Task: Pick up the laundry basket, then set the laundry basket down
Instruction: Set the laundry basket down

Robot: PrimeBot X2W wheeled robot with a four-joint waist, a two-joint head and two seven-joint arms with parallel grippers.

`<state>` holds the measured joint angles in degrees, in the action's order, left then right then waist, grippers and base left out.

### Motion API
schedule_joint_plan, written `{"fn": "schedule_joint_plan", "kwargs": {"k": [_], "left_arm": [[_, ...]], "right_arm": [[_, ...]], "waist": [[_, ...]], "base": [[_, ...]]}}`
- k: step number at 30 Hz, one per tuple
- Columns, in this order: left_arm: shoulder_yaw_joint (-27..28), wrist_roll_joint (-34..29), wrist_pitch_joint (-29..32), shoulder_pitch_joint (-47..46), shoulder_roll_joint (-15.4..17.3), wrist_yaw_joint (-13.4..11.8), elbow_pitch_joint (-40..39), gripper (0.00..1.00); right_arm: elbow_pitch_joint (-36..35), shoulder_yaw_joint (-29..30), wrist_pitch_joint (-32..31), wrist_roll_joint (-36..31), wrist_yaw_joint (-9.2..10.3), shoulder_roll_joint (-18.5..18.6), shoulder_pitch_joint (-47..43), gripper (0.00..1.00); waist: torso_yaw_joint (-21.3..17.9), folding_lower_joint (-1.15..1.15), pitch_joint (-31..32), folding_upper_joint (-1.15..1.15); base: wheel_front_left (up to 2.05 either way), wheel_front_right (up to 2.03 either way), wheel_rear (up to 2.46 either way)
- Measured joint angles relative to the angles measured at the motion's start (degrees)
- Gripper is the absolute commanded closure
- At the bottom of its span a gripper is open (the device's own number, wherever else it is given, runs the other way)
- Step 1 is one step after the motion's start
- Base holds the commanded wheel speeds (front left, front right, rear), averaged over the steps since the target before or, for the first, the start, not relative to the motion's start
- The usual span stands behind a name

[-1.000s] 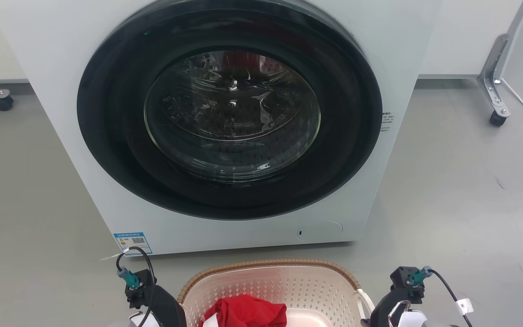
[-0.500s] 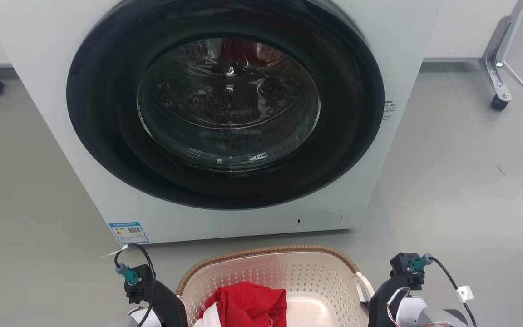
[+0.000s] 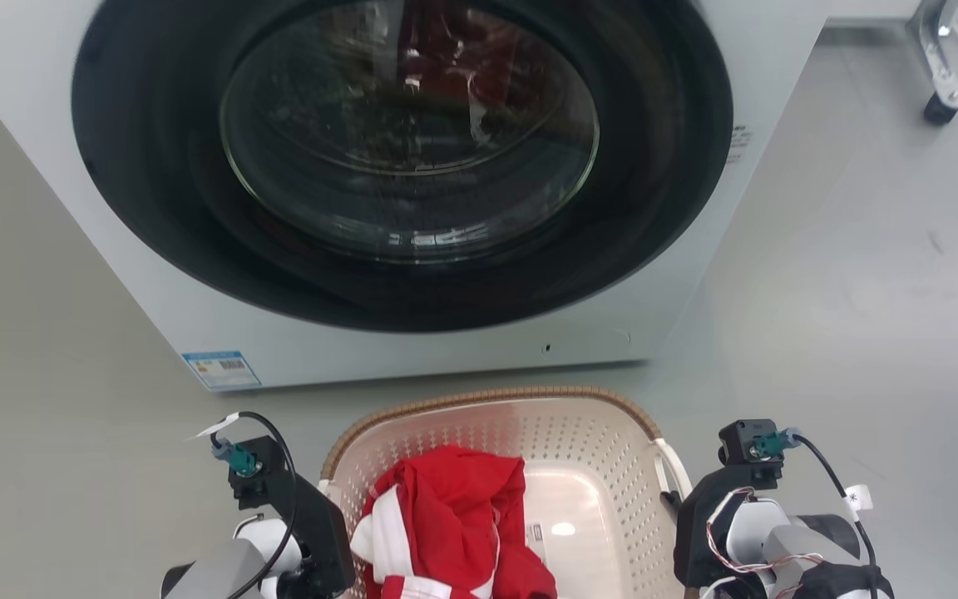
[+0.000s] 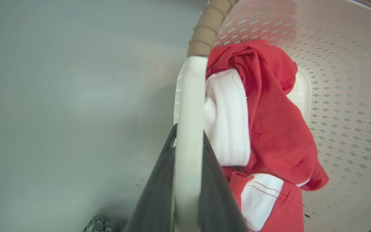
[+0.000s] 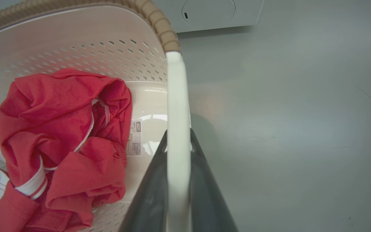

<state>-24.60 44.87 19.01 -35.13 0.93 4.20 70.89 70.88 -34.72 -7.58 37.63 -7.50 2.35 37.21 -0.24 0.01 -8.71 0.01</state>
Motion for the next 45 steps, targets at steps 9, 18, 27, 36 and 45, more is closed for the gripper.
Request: {"fn": "schedule_joint_plan", "kwargs": {"k": [9,18,27,36,45], "left_arm": [[-0.4,-0.6,-3.8,-2.9,0.0,-0.7,-1.3,1.00],[-0.8,-2.2,-8.6,-6.3,0.0,-1.3,-2.5,1.00],[-1.5,-2.4,-12.6,-9.5,-0.1,-1.7,-3.5,1.00],[-2.1,-3.4,-16.8,-11.8,-0.1,-2.0,-3.5,1.00],[-2.7,-3.8,-20.4,-13.9,0.0,-2.2,-3.5,1.00]], "right_arm": [[-0.4,-0.3,3.7,-1.0,0.47,0.5,3.2,1.00],[-0.9,-0.5,7.4,-1.9,0.69,1.4,5.9,1.00],[-1.6,-0.9,10.9,-2.7,0.79,2.4,9.3,1.00],[-1.5,-1.2,13.7,-3.6,1.27,2.5,11.7,1.00],[-1.4,-1.7,16.1,-4.5,1.54,2.6,13.7,1.00]], "waist": [[0.1,0.00,-6.0,0.00],[0.3,0.00,-13.4,0.00],[0.9,0.01,-20.9,0.01],[1.4,0.00,-27.3,0.00],[1.5,0.00,-32.4,0.00]], "base": [[0.00,0.00,0.00],[0.00,0.00,0.00],[0.00,0.00,0.00],[0.00,0.00,0.00],[0.00,0.00,0.00]]}}
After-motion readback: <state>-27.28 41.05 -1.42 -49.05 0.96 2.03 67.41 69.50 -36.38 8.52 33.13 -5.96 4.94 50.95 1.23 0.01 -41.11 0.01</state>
